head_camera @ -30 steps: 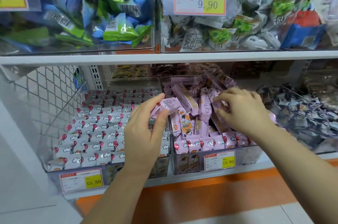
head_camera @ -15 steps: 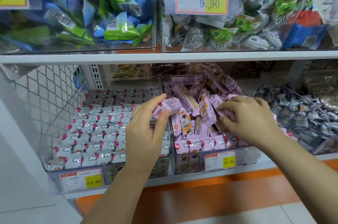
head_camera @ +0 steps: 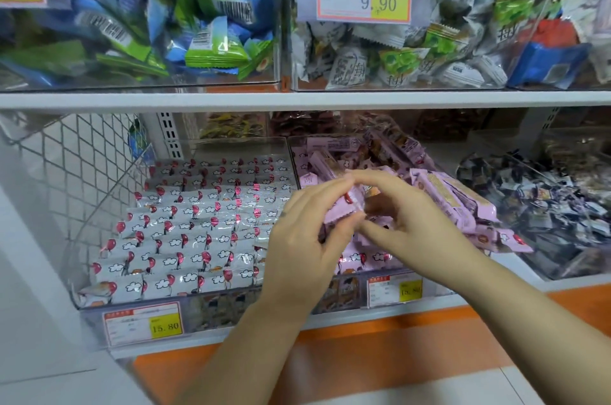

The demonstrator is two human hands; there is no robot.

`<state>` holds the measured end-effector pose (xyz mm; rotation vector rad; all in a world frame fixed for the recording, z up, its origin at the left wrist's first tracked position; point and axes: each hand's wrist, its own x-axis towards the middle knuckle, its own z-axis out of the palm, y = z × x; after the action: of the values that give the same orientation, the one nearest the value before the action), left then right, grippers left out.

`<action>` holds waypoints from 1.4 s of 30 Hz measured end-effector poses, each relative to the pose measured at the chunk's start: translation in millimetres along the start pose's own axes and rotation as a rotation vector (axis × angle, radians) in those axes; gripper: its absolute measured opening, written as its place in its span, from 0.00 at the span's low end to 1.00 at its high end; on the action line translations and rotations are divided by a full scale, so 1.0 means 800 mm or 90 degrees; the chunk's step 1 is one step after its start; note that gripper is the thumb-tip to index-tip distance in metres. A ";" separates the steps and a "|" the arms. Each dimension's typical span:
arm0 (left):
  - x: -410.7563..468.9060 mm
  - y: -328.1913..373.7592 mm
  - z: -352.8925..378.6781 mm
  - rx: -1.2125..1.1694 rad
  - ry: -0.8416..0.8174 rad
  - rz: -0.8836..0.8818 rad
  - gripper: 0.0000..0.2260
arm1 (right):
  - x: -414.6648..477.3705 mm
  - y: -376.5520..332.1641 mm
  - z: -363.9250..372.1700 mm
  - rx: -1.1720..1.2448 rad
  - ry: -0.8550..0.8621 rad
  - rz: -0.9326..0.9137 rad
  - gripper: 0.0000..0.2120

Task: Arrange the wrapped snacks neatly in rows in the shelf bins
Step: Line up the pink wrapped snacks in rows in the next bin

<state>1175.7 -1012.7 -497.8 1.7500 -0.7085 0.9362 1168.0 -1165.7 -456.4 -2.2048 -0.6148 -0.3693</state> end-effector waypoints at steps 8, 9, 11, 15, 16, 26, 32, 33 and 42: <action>0.011 0.006 0.010 0.004 -0.092 -0.017 0.18 | -0.008 0.031 -0.050 -0.096 0.149 -0.035 0.21; 0.011 0.002 0.007 0.034 -0.089 -0.035 0.17 | -0.008 0.034 -0.060 -0.099 0.159 -0.016 0.22; 0.013 -0.006 0.001 0.095 -0.082 -0.080 0.15 | -0.008 0.041 -0.077 -0.112 0.149 0.055 0.24; 0.015 -0.019 -0.011 0.151 -0.110 -0.178 0.14 | -0.011 0.058 -0.092 -0.261 0.026 0.134 0.27; 0.015 -0.021 -0.012 0.159 -0.124 -0.198 0.14 | -0.011 0.059 -0.093 -0.267 -0.005 0.134 0.28; 0.015 -0.028 -0.016 0.217 -0.206 -0.270 0.11 | -0.001 0.065 -0.090 -0.330 -0.133 0.134 0.28; 0.019 -0.028 -0.029 0.199 -0.211 -0.304 0.11 | 0.016 0.045 -0.089 -0.389 -0.102 0.064 0.26; 0.019 -0.028 -0.030 0.195 -0.216 -0.307 0.11 | 0.018 0.034 -0.084 -0.381 -0.096 0.036 0.24; 0.024 -0.031 -0.043 0.083 -0.248 -0.372 0.11 | 0.087 0.031 0.008 -0.395 -0.356 0.090 0.23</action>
<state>1196.3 -972.7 -486.2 2.1187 -0.3349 0.2476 1240.5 -1153.3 -444.9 -2.9636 -0.6910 0.1762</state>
